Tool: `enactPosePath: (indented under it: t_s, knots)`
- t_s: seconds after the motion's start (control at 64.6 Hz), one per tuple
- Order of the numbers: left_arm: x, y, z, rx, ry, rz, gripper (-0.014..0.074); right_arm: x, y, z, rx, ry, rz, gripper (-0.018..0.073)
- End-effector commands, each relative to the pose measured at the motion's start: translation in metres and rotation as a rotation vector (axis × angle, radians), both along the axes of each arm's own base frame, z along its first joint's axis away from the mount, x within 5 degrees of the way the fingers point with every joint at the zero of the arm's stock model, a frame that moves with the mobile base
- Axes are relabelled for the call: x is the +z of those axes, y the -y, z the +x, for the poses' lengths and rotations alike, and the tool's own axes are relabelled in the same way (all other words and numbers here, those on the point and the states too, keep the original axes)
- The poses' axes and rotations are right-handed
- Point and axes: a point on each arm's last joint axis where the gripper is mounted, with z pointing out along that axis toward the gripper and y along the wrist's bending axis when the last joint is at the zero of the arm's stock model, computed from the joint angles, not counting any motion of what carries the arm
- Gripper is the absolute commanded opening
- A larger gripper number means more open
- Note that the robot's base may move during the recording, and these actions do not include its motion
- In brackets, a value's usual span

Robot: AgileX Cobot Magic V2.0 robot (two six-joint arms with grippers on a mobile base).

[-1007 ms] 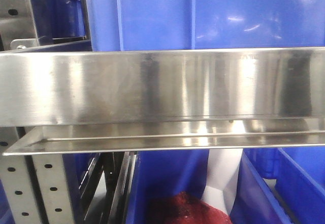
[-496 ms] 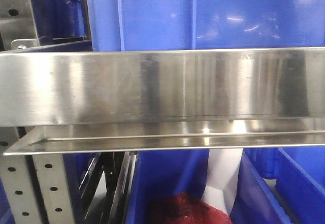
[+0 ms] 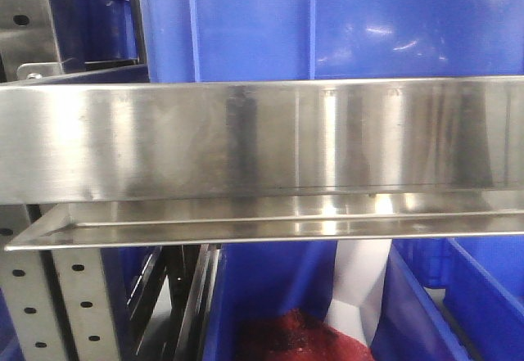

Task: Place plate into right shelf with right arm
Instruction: 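Open the right gripper to drop the plate into the blue bin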

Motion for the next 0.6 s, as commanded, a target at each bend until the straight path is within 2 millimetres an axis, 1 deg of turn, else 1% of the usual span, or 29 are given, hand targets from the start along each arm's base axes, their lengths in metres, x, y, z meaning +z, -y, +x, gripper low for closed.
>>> enactPosePath:
  t_s: [0.0,0.248,0.356,0.434,0.496,0.589]
  knots:
    - [0.005,0.000,0.000,-0.002,0.084,-0.015,-0.0047,0.016,0.003,-0.004,-0.010,0.104,0.030,0.0054]
    - [0.005,0.000,0.000,-0.002,0.084,-0.015,-0.0047,0.016,0.003,-0.004,-0.010,0.104,0.030,0.0054]
    - [0.005,0.000,0.000,-0.002,0.084,-0.015,-0.0047,0.012,0.002,-0.001,-0.010,0.101,0.027,0.0054]
    - [0.005,0.000,0.000,-0.002,0.084,-0.015,-0.0047,0.012,0.004,-0.002,-0.027,0.161,0.009,0.0054]
    - [0.005,0.000,0.000,-0.002,0.084,-0.015,-0.0047,0.007,0.008,-0.005,-0.047,0.201,-0.020,0.0054]
    - [0.005,0.000,0.000,-0.002,0.084,-0.015,-0.0047,0.004,0.019,-0.018,-0.095,0.296,-0.023,0.0055]
